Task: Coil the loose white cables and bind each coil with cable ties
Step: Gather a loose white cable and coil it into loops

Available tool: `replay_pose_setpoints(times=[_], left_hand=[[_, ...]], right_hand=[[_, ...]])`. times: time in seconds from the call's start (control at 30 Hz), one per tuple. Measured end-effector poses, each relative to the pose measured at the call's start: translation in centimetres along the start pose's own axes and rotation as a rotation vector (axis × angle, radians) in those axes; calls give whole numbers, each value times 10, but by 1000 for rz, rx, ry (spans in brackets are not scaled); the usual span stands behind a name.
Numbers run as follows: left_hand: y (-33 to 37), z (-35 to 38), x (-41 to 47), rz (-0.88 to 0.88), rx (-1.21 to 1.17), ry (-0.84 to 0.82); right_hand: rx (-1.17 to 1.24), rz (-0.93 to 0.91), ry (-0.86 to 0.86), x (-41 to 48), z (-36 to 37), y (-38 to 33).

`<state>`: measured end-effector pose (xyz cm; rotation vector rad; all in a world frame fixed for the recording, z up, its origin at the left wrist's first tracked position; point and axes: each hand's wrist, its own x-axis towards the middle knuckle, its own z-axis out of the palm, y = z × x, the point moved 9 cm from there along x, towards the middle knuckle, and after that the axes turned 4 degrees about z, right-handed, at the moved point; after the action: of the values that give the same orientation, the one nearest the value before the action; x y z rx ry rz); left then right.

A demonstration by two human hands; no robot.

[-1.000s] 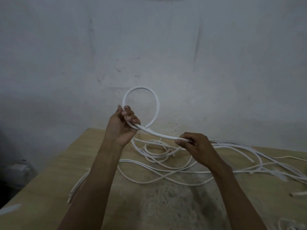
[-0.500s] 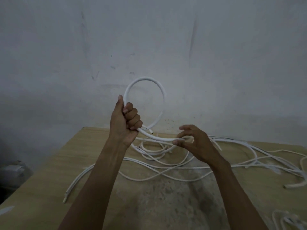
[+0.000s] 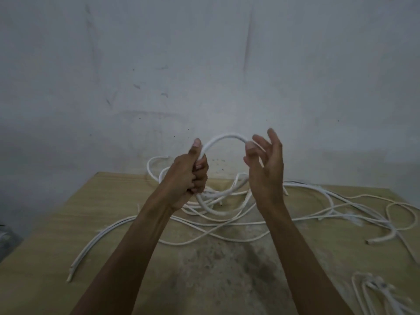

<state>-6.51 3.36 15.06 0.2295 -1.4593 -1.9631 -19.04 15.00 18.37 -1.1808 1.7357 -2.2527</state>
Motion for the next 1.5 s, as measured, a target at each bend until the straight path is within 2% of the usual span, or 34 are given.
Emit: replay_pose_setpoints(times=[0.03, 0.1, 0.17, 0.3, 0.4, 0.43, 0.5, 0.53, 0.57, 0.63, 0.67, 0.73, 0.8, 0.83, 0.9, 1.0, 1.07, 1.1, 1.2, 1.27, 1.4, 1.5], left_hand=[[-6, 3, -1, -34, 52, -24], [-15, 9, -2, -61, 109, -44], [-20, 13, -3, -71, 104, -41], [-29, 14, -5, -145, 151, -25], [-30, 7, -2, -158, 147, 38], [-28, 3, 0, -157, 70, 62], [-13, -7, 4, -121, -169, 101], [-3, -15, 5, -82, -257, 120], [7, -22, 5, -36, -304, 135], [20, -29, 2, 37, -317, 148], [23, -30, 1, 62, -292, 156], [29, -34, 1, 122, -219, 193], [40, -46, 2, 195, -239, 228], [44, -51, 3, 210, -292, 231], [44, -56, 3, 192, -374, 215], [35, -49, 0, 114, -303, 165], [25, -43, 3, 64, -183, 138], [19, -43, 4, 48, -95, 139], [2, -44, 4, 33, 160, 154], [-9, -37, 3, -2, 272, 123], [-38, -13, 3, -139, 450, -28], [-50, -16, 4, -227, 377, -64]], right_hand=[[-34, -90, -58, 3, 1, -12], [-269, -248, -157, 1, 8, -27], [-455, -359, -153, -6, 13, -27], [-609, -410, -190, -11, 25, -14], [-563, -392, -285, -16, 37, -2], [-528, -370, -249, -17, 35, -2], [-449, -278, -18, -13, 10, -12], [-458, -189, 12, -9, 1, -13], [-528, -23, -103, -6, 3, -1], [-549, 460, -520, -25, 19, 50], [-413, 685, -641, -39, 24, 72], [47, 987, -645, -52, 30, 96], [510, 1129, -499, -46, 31, 110], [631, 1154, -416, -41, 29, 116], [697, 1137, -248, -32, 23, 132], [835, 1139, -88, -32, 25, 140], [804, 1048, -22, -25, 21, 138], [703, 926, -5, -16, 14, 134], [179, 362, 56, 10, -16, 95], [10, 118, 42, 17, -22, 66], [-235, -131, -96, 12, -14, 41], [-272, -209, -82, 5, -13, 32]])
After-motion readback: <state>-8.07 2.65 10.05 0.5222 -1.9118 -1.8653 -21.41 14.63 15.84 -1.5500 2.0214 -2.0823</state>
